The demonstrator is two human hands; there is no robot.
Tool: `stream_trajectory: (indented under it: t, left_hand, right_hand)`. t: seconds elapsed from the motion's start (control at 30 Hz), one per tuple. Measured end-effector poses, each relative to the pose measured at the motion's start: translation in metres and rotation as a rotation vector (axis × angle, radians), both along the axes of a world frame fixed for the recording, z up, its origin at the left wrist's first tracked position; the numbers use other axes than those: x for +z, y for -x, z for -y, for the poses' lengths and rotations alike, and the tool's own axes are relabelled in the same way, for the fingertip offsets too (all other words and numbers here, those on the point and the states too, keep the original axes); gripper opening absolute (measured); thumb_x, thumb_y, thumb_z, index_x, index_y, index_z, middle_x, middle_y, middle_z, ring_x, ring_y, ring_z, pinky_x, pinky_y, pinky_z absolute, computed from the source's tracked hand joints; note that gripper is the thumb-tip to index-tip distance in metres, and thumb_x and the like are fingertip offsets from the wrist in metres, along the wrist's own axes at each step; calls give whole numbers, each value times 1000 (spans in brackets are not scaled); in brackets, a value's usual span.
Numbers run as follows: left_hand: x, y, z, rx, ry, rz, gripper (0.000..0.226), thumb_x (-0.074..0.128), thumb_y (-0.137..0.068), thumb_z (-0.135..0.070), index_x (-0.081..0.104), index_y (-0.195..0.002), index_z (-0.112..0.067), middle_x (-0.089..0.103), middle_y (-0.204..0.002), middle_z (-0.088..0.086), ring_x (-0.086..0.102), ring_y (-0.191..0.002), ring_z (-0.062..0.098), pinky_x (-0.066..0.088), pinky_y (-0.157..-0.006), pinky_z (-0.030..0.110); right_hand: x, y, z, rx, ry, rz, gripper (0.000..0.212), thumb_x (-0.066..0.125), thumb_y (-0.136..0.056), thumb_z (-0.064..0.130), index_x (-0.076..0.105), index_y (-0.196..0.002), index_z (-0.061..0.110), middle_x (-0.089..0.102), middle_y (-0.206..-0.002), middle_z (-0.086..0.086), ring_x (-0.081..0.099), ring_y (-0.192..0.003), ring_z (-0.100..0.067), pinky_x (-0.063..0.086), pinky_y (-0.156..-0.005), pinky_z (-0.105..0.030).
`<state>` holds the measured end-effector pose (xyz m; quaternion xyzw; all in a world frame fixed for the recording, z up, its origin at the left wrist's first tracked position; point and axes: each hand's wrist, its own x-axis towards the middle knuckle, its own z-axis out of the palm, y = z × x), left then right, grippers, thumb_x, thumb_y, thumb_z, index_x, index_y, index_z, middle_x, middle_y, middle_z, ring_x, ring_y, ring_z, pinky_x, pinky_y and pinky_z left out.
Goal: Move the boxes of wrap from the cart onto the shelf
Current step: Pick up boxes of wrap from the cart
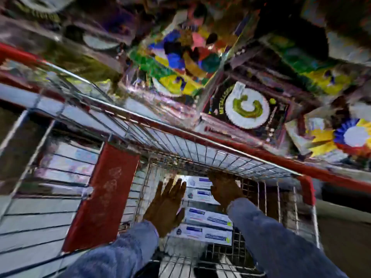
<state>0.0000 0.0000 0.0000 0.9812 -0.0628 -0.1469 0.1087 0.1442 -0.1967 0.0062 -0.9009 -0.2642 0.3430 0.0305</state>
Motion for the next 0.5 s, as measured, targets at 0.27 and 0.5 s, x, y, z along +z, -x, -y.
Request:
stream_trajectory:
  t: [0.27,0.5]
  left_hand:
    - [-50,-27,6,-154,-5,-96,55,61,-81,-30,57,-132,-8,68,-122,11,61,-112,31,52,-99,46]
    - [-69,-47,23,-212,33,-70,61,84,-55,-6,69,-114,-3,74,-101,13,69,-89,32,60,-80,37]
  right_hand:
    - [-53,-28,-12,321,81,9,64,55,-94,36,30,-149,16,46,-148,-14,52,-129,-37,49,-100,-48]
    - [-58,-36,-16,274,18,46,59,57,-93,29,36,-144,7,56,-132,-17,55,-119,-39,50,-94,-47]
